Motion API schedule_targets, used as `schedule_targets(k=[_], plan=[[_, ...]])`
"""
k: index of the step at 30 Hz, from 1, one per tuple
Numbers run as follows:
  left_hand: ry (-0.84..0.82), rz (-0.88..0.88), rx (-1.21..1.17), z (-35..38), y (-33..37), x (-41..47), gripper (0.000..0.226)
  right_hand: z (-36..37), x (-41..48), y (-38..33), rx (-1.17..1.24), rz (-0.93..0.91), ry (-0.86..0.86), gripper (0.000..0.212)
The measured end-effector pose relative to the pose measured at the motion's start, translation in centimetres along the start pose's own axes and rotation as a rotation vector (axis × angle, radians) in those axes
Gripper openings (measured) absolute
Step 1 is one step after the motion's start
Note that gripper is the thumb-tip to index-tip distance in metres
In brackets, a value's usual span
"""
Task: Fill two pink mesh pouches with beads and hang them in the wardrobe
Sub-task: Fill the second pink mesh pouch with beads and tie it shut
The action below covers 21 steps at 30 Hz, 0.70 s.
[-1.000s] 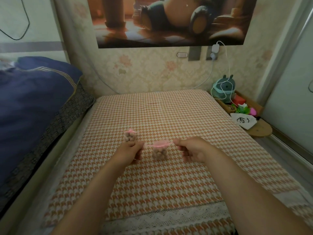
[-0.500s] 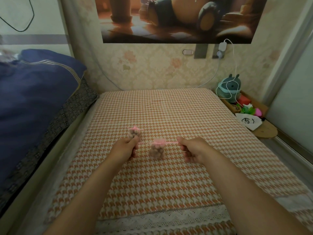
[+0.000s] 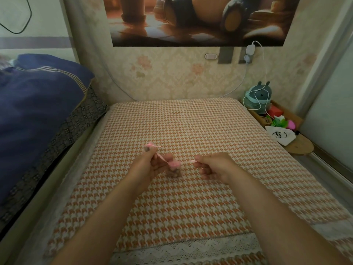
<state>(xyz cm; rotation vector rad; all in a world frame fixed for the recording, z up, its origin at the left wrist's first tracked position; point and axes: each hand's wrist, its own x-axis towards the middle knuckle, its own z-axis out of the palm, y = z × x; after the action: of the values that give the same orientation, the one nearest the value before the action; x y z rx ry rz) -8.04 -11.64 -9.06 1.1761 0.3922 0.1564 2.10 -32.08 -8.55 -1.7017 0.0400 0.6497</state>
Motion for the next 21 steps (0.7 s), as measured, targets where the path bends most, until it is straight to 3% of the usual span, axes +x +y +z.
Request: schedule_targets(k=[5,10,21], plan=[[0.040,-0.013,0.161,0.0,0.1,0.1,0.037,-1.5,-0.6,-0.7,-0.207,-0.053,-0.157,0.015],[-0.053,0.082,0.366,0.9,0.5,-0.5,0.035,-1.4,-0.9,-0.9,-0.346,-0.207,-0.207,0.014],[-0.181,0.086,0.593,1.3,0.1,-0.8,0.026,2.1,-0.9,-0.6,-0.213,-0.281,-0.169,0.012]])
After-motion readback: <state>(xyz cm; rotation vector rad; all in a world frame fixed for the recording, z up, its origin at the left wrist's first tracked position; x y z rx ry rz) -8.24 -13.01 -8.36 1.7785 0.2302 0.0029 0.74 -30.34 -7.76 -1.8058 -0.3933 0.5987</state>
